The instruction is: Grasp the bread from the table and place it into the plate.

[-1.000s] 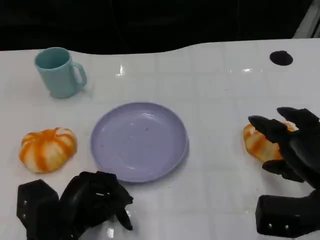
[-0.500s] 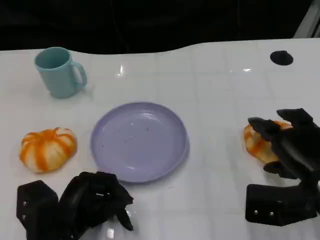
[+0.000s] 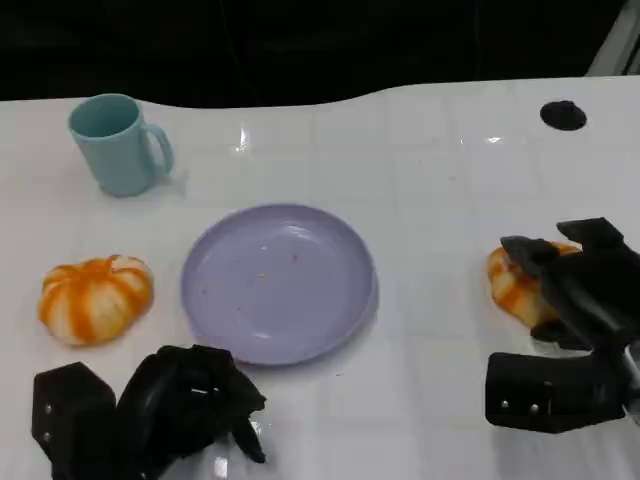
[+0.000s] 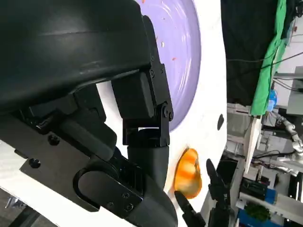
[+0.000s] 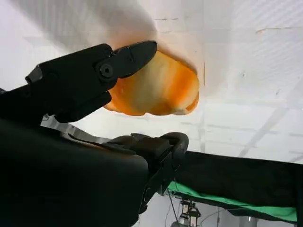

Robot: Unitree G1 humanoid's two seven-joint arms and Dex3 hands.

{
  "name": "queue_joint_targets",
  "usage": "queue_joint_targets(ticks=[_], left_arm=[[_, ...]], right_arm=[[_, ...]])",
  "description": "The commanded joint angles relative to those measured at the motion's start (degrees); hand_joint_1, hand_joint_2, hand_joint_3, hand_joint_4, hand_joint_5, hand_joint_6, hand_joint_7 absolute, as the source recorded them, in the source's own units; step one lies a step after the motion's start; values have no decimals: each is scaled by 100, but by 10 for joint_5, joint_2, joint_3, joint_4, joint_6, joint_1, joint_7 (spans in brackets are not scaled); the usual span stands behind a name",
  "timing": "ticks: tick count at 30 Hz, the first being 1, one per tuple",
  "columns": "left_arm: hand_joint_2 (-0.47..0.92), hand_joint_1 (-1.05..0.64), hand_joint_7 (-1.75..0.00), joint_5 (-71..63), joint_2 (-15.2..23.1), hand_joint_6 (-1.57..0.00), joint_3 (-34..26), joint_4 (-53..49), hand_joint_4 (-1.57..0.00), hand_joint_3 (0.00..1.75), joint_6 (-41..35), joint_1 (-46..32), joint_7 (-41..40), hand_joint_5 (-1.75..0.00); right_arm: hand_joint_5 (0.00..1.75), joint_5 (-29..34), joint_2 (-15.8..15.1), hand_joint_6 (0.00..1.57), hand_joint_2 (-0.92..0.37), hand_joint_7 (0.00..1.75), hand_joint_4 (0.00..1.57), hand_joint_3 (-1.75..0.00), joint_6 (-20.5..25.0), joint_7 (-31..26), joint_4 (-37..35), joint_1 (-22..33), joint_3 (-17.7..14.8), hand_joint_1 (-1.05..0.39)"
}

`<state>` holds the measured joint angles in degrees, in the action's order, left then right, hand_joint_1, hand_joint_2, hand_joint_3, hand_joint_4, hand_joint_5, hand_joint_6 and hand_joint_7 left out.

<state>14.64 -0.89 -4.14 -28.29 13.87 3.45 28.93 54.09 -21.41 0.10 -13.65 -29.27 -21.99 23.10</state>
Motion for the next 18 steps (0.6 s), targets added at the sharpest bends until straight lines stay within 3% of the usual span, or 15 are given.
queue_joint_targets(ticks=[1, 5, 8, 14, 15, 16, 17, 18], left_arm=[[80, -105, -55, 1, 8, -157, -3, 2, -157, 1, 4, -3, 0, -84], [80, -105, -55, 1, 9, -157, -3, 1, -156, 1, 6, -5, 2, -84], [80, -105, -54, -1, 9, -157, -2, 6, -156, 1, 2, -6, -3, -84], [79, -105, -55, 3, 7, -157, -3, 12, -157, 0, -4, -9, -2, -84], [79, -105, -55, 3, 7, -157, -3, 11, -157, 0, -2, -9, -2, -84], [79, -105, -54, 3, 7, -157, -3, 11, -157, 0, -1, -9, -1, -84], [79, -105, -54, 3, 7, -157, -4, 11, -157, 0, 0, -9, 0, -84], [79, -105, -54, 3, 7, -157, -3, 12, -157, 0, -1, -9, 0, -84]], right_arm=[[41, -14, -1, 33, -78, 0, 2, -1, 5, 2, -35, -25, 5, -33], [36, -21, 1, 34, -79, 0, 7, 0, 0, -1, -72, -46, 14, -35], [26, -26, 4, 40, -82, 1, 21, -1, -3, -1, -101, -62, 21, -37], [15, -53, 12, 65, -87, 5, 67, -1, -36, -28, -153, -80, 23, -35], [19, -61, 13, 70, -87, 6, 78, 0, -47, -41, -161, -81, 20, -33], [36, -68, 15, 80, -86, 6, 91, 0, -60, -55, -170, -82, 17, -28], [56, -73, 16, 87, -86, 5, 92, 0, -68, -68, -178, -83, 17, -26], [94, -77, 17, 95, -88, 4, 89, -1, -75, -77, -185, -85, 18, -24]])
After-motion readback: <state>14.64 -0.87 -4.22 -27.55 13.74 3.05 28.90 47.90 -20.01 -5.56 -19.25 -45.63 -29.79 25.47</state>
